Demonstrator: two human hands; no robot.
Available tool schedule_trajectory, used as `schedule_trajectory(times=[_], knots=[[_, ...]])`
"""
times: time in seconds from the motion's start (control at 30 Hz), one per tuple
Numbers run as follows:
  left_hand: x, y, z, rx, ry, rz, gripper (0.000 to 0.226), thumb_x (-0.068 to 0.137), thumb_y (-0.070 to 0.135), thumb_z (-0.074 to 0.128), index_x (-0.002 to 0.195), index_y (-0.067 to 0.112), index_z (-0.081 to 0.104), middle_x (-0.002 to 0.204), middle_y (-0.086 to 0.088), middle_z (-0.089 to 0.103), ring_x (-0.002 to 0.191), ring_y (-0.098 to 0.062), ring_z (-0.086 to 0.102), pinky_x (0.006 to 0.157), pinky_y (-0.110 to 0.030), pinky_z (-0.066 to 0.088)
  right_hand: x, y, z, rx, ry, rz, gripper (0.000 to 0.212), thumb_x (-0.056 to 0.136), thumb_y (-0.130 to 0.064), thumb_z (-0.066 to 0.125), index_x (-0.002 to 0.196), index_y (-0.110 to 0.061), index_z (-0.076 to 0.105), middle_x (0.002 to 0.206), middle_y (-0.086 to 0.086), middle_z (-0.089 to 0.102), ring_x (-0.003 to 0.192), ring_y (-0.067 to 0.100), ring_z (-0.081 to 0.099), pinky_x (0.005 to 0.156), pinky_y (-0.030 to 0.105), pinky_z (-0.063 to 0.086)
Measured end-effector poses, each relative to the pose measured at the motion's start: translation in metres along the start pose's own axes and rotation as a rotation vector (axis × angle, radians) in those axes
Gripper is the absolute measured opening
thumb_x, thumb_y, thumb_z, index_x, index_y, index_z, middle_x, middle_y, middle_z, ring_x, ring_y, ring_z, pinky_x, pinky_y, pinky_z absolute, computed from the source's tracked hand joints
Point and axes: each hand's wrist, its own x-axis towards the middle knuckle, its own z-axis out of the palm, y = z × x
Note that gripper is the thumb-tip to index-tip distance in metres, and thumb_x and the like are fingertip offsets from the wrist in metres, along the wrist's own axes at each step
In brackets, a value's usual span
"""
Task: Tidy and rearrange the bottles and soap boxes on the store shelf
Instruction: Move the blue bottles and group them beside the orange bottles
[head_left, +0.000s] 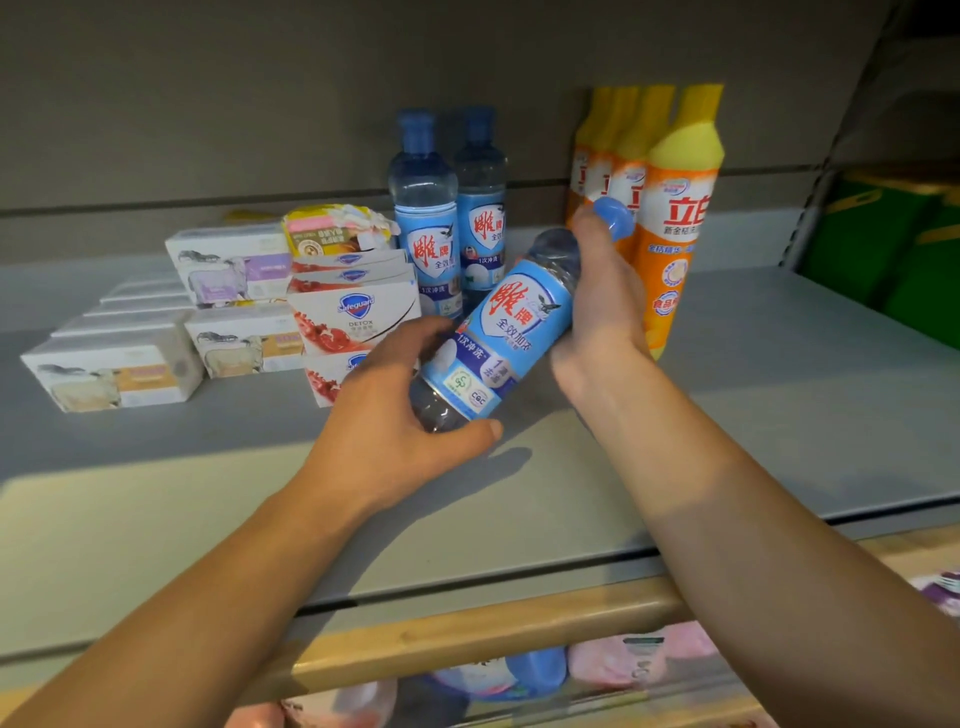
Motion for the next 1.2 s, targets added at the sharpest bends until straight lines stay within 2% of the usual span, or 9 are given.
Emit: schedule_trajectory(times=[0.2,0.4,0.53,0.6,0.7,0.87,0.97,1.1,1.2], knots=[[0.002,-0.003,0.0,0.108,0.084,0.043,0.062,0.065,0.037,0.074,0.124,0.031,0.055,0.112,0.014,0.065,0.097,-0.003,0.062,0.081,-0.02,0.051,0.0,0.001,0.001,0.053,-0.033,-0.019,0.019,0.085,-0.038,0.07,0.09,-0.021,0.063,0.069,-0.001,0.073,0.068,0.018,0.074,0.063,0.036,0.06],[0.005,-0.003,-0.012,-0.64,0.031,-0.201,0.033,0.063,0.021,0.071,0.096,0.021,0.073,0.088,0.001,0.075,0.081,-0.015,0.069,0.065,-0.026,0.054,-0.003,-0.003,0.004,0.163,-0.299,-0.031,0.024,0.083,-0.033,0.066,0.101,-0.016,0.066,0.098,0.006,0.074,0.093,0.021,0.07,0.092,0.043,0.055],[0.005,-0.004,-0.019,-1.218,-0.28,-0.505,0.05,0.049,0.032,0.081,0.094,0.013,0.076,0.089,-0.016,0.071,0.069,-0.032,0.07,0.05,-0.034,0.054,-0.012,-0.004,0.005,0.185,-0.53,0.044,0.035,0.081,-0.03,0.061,0.112,-0.013,0.06,0.102,0.007,0.071,0.098,0.023,0.067,0.094,0.043,0.053],[0.005,-0.006,-0.021,-1.324,-0.459,-0.52,0.057,0.056,0.041,0.079,0.103,0.011,0.074,0.1,-0.019,0.07,0.071,-0.031,0.069,0.052,-0.033,0.055,-0.016,-0.003,0.002,0.151,-0.606,0.063,0.034,0.083,-0.028,0.06,0.113,-0.012,0.059,0.1,0.007,0.072,0.096,0.022,0.069,0.089,0.042,0.055],[0.005,-0.01,-0.021,-1.358,-0.551,-0.529,0.057,0.063,0.043,0.074,0.109,0.01,0.072,0.106,-0.021,0.069,0.077,-0.033,0.069,0.057,-0.036,0.057,-0.019,-0.003,0.002,0.031,-0.514,0.0,0.028,0.081,-0.032,0.063,0.104,-0.016,0.061,0.092,0.002,0.075,0.091,0.019,0.072,0.085,0.041,0.058],[0.009,-0.01,-0.012,-1.157,-0.303,-0.562,0.058,0.067,0.038,0.071,0.117,0.011,0.065,0.099,-0.016,0.071,0.081,-0.031,0.07,0.057,-0.043,0.058,-0.014,-0.002,0.004,-0.129,-0.277,-0.149,0.03,0.074,-0.038,0.071,0.097,-0.021,0.061,0.085,-0.005,0.075,0.086,0.016,0.074,0.072,0.034,0.059],[0.009,-0.01,-0.006,-0.945,-0.077,-0.401,0.041,0.069,0.031,0.072,0.106,0.017,0.065,0.1,-0.009,0.071,0.085,-0.028,0.069,0.059,-0.042,0.058,-0.009,-0.002,0.005,-0.193,-0.153,-0.228,0.035,0.067,-0.041,0.073,0.096,-0.023,0.063,0.092,-0.002,0.075,0.086,0.014,0.074,0.074,0.035,0.06],[0.006,-0.013,0.002,-0.292,0.063,-0.158,0.052,0.058,0.042,0.078,0.105,0.034,0.057,0.095,0.021,0.068,0.085,0.0,0.066,0.066,-0.015,0.053,-0.006,0.002,0.003,-0.273,-0.048,-0.231,0.042,0.062,-0.049,0.074,0.095,-0.027,0.061,0.09,-0.007,0.074,0.079,0.008,0.073,0.073,0.033,0.061],[0.005,-0.015,0.003,-0.174,0.066,-0.114,0.054,0.059,0.042,0.078,0.107,0.035,0.056,0.092,0.021,0.068,0.082,0.003,0.065,0.066,-0.012,0.05,-0.007,0.004,0.004,-0.342,-0.059,-0.222,0.054,0.055,-0.06,0.072,0.099,-0.032,0.058,0.094,-0.011,0.073,0.081,0.004,0.072,0.073,0.032,0.059]])
